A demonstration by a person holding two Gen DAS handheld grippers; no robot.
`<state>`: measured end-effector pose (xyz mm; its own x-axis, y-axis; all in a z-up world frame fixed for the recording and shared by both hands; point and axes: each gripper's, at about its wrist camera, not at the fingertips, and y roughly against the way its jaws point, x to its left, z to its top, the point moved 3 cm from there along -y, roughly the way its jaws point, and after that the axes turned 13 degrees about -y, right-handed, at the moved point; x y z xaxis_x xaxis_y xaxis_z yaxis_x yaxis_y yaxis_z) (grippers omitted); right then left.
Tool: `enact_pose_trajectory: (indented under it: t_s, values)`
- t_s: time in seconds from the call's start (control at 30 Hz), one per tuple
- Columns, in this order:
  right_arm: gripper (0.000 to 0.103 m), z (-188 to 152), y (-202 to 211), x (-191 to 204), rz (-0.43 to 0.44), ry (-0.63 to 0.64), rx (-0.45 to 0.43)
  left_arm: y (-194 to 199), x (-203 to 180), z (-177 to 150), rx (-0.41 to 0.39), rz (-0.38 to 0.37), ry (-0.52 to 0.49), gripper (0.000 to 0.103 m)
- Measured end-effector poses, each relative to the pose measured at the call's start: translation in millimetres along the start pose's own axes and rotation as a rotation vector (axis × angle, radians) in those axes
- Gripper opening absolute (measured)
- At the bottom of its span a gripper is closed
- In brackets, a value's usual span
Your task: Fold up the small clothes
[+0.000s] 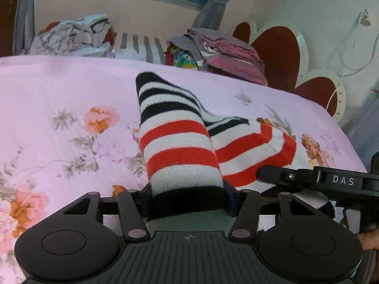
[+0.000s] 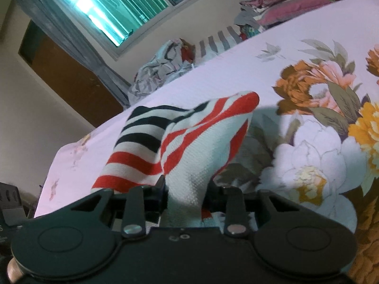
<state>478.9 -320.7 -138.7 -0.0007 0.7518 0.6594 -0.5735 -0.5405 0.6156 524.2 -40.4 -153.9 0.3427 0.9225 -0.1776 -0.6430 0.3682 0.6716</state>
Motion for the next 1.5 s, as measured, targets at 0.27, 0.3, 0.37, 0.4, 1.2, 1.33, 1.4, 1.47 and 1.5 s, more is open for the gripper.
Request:
enact_pose_trajectory:
  t_s: [0.27,0.3,0.37,0.4,1.2,1.33,1.4,1.47,1.5]
  values:
    - [0.030,-26.4,-3.1,54.3,0.031,0.027,-0.011,56.1,42.4,-8.8,-0.048,0.015,0.004,0.055]
    - [0.030,-31.5,-6.0,64.7,0.033,0.035,-0.012,62.5,51.0,-11.1,-0.054,0.015,0.005,0.055]
    - [0.030,-45.0,-13.5,89.0,0.038,0.048,-0.014,78.7,74.7,-17.2,-0.067,0.012,0.011,0.055]
    - [0.030,-52.2,-18.2,100.8,0.037,0.055,-0.018,85.4,86.5,-20.1,-0.073,0.008,0.014,0.055]
    - [0.030,-192.1,-236.8,313.4,0.096,0.077,0.070,167.4,421.4,-96.7,-0.090,0.085,0.092,0.055]
    - [0.030,-191.7,-256.2,312.8,0.064,0.096,0.074,153.4,441.2,-106.8,-0.071,0.081,0.108,0.055]
    - [0.031,-192.6,-262.4,307.8,0.040,0.087,0.083,144.4,444.4,-116.4,-0.062,0.078,0.121,0.058]
    - [0.034,-199.0,-263.9,301.3,0.022,0.079,0.103,140.0,447.9,-124.0,-0.069,0.065,0.147,0.062]
    - [0.035,-201.4,-261.4,298.2,0.013,0.080,0.104,138.2,449.7,-126.4,-0.072,0.060,0.164,0.063]
